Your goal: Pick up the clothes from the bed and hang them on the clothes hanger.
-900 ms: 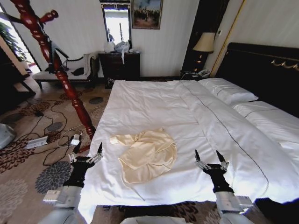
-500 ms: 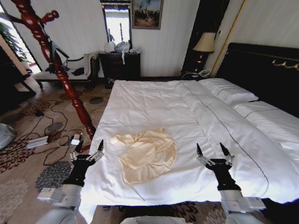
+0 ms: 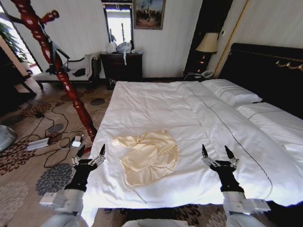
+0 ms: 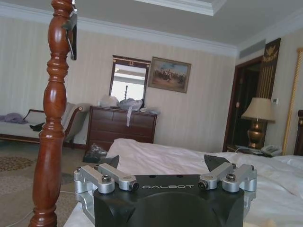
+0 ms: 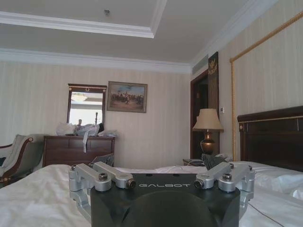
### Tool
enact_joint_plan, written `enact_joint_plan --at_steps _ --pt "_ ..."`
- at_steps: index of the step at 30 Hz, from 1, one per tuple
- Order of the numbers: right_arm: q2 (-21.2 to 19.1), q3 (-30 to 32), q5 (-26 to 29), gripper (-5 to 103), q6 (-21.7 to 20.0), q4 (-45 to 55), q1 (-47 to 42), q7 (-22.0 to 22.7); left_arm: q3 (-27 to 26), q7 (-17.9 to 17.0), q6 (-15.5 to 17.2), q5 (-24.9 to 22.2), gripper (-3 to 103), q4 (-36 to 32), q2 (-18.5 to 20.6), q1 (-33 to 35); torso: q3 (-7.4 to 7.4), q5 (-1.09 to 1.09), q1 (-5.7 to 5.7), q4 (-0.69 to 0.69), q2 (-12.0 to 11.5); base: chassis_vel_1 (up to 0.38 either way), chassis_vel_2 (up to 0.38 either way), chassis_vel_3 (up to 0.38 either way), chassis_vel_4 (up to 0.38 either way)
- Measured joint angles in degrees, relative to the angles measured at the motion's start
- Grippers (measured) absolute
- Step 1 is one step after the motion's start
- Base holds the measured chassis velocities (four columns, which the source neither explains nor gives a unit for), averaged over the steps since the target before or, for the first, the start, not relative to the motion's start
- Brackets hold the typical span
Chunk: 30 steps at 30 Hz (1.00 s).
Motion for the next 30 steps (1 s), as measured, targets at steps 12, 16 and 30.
enact_joint_plan --at_steps 12,16,30 --pt "2.3 1.1 1.9 100 0.3 -1.4 3.1 3.9 0.4 7.6 -5.3 -6.9 100 10.4 19.7 -3.9 0.01 -0.02 0.01 -0.01 0.0 0.0 0.0 0.0 0.0" --pt "3.2 1.1 2.6 100 -0.4 -2.1 4.4 4.7 2.3 9.9 -4.8 -10.1 100 12.4 25.7 -5.4 0.0 -0.02 0.0 0.0 0.0 0.0 0.0 0.0 0.0" --pt "4.1 -1.6 2.4 100 -1.1 -6.5 7.8 5.1 6.9 18.6 -9.4 5.7 100 25.1 46.0 -10.7 0.01 0.0 0.01 -0.02 0.0 0.0 0.0 0.0 0.0"
